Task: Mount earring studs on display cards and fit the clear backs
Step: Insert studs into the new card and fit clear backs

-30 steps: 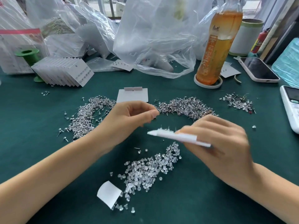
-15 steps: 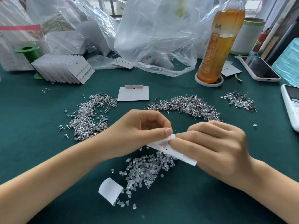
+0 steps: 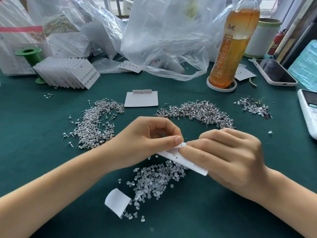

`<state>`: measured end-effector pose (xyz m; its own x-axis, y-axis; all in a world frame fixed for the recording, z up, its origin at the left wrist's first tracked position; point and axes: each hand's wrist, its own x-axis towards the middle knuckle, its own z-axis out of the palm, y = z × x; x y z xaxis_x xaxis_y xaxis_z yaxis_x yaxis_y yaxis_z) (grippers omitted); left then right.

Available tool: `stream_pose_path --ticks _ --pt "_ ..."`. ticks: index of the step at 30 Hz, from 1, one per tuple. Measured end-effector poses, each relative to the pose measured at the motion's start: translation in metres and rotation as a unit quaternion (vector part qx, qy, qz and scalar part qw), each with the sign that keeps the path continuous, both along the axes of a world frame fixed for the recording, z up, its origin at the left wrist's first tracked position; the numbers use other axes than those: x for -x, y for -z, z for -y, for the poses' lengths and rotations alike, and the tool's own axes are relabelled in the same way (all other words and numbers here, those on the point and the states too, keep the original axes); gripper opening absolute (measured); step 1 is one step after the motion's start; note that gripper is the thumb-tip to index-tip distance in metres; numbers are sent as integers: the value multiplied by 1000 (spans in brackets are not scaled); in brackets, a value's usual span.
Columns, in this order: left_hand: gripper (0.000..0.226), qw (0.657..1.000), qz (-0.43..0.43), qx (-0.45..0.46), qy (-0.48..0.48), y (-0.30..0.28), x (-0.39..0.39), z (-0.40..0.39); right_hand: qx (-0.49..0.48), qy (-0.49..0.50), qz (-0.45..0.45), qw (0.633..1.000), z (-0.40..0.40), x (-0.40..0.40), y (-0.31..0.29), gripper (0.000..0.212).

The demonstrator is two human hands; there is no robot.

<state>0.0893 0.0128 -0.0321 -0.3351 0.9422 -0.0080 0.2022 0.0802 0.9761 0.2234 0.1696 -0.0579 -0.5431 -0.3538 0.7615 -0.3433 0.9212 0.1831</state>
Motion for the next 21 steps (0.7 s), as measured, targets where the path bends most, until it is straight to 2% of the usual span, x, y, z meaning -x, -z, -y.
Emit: stream_pose_path --ticks 15,21 --pt "11 999 22 -2 -40 1 -6 0 -35 29 -18 999 1 -2 0 12" --pt "6 999 18 2 -37 2 -7 0 -31 24 -13 999 3 -1 -1 13"
